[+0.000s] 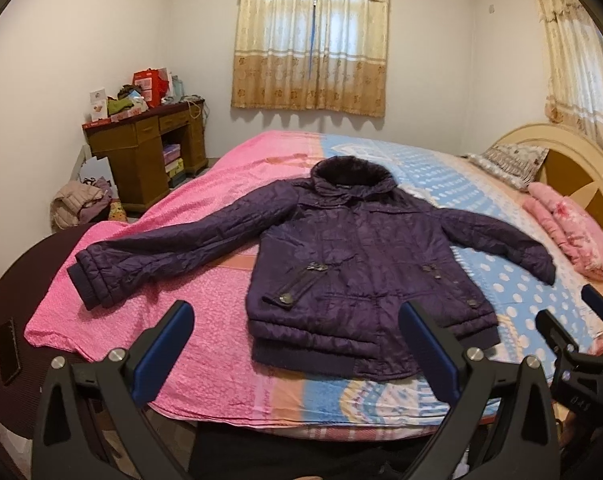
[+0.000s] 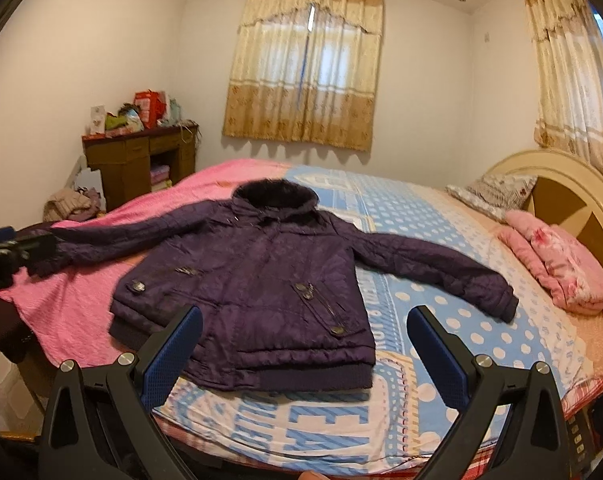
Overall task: Fold large clothes
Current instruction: 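Grasp the jacket sleeve cuff with the right gripper and lift it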
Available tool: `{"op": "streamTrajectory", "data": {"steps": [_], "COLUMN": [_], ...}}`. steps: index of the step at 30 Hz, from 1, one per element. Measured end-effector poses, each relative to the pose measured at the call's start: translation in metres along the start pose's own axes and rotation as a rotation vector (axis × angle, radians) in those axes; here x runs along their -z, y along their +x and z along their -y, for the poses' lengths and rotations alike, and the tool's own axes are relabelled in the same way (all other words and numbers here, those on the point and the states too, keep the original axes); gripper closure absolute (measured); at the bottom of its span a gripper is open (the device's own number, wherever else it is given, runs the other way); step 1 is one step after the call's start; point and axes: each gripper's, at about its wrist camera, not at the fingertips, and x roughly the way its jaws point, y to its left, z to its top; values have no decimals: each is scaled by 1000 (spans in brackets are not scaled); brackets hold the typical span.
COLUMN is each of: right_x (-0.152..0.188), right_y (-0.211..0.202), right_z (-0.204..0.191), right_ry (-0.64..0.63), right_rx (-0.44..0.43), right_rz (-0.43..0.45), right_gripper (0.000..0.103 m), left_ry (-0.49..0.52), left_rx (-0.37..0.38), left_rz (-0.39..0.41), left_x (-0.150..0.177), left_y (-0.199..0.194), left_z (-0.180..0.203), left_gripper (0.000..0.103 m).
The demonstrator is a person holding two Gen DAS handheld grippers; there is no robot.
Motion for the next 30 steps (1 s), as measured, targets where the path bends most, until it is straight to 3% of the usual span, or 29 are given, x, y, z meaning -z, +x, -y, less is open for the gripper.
{"op": "streamTrajectory", "data": {"steps": [3,5,8,14,17,23,30], "right_x": [5,8,14,23,24,23,30], "right_y": [18,29,49,93,126,179,207], "right_z": [7,11,22,67,103,188,297], "right_ry": [-10,-25,-34,72,121,174,378], "right_rx": [35,47,67,56,80,240,345], "right_rz": [-25,-44,-63,-41,-113,-216,-234], "right_gripper": [1,1,1,1,1,1,1], "left_ry": [19,44,71,118,110,141,154], "left_rx": [-32,-8,0,3,12,3,-63], "left_rz": [-15,-65,-77,-119,-144,-131,-54], "left_x": [0,0,0,-10,-19,-38,-57], "left_y": [14,29,44,93,121,158,191], "left_z": [0,3,8,21,27,46,47], "left_gripper": [0,0,0,0,0,0,0]}}
